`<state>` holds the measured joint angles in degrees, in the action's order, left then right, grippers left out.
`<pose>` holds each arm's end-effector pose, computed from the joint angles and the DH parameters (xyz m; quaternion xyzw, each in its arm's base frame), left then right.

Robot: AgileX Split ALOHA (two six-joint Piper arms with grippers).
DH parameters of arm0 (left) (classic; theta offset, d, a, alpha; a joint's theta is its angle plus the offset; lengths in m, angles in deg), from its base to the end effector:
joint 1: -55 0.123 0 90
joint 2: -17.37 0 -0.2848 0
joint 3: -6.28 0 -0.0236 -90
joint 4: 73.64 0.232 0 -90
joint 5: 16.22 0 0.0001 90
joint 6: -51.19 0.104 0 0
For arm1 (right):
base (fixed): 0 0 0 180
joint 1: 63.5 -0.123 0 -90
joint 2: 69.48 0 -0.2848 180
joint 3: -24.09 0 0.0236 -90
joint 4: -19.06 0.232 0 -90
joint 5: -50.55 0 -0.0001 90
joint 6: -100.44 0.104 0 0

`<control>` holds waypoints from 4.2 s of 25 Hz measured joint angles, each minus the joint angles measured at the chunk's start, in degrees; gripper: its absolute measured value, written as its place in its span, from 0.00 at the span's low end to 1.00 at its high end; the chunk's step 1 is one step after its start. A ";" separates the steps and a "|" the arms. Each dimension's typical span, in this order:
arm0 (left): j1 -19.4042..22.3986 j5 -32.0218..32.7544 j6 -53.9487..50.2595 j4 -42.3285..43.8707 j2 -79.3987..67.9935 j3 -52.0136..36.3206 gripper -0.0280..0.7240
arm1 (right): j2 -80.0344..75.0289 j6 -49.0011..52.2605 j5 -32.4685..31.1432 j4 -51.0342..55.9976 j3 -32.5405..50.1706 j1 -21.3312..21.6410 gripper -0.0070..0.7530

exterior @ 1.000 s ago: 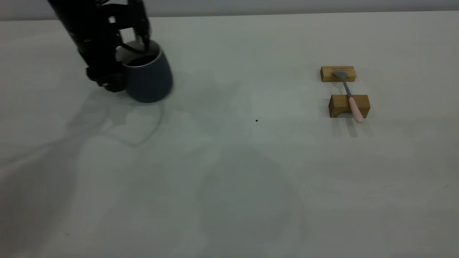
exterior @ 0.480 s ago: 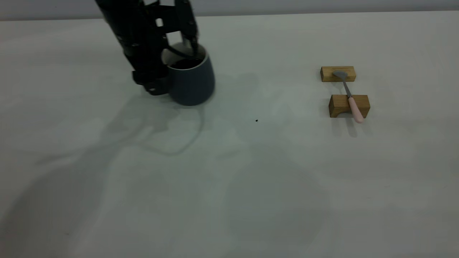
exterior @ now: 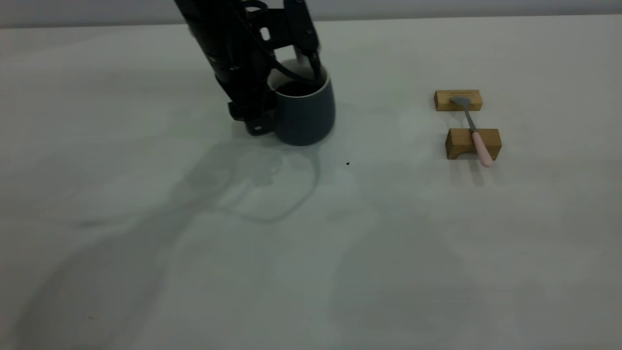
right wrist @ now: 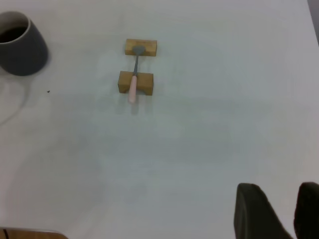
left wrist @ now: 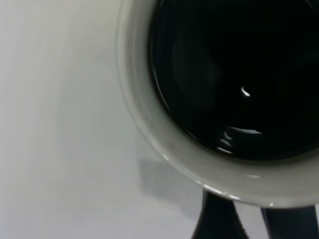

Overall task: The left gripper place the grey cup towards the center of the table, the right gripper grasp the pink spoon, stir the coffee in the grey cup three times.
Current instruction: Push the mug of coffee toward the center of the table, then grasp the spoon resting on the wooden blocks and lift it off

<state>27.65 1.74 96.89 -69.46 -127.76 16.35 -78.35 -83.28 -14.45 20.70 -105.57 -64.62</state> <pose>0.4109 -0.2099 0.0456 0.6034 0.7624 0.0560 0.2271 -0.0083 0.0025 0.2474 -0.0380 0.8829 0.0037 0.4680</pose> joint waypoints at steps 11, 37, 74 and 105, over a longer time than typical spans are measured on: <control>-1.31 0.19 -0.60 -1.41 0.10 0.00 0.79 | 0.00 0.00 0.00 0.00 0.00 0.00 0.32; 0.71 48.96 -38.45 0.93 64.61 -1.95 0.79 | 0.00 0.00 0.00 0.00 0.00 0.00 0.32; 11.72 45.94 -47.45 -3.69 119.47 -59.39 0.79 | 0.00 0.00 0.00 0.00 0.00 0.00 0.32; 31.42 47.04 -47.45 -3.69 138.28 -59.39 0.79 | -46.79 -15.10 43.73 16.93 -1.24 0.00 0.74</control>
<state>59.07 48.79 49.44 -73.15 10.52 -43.04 -125.13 -98.38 29.28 37.62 -106.81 -64.62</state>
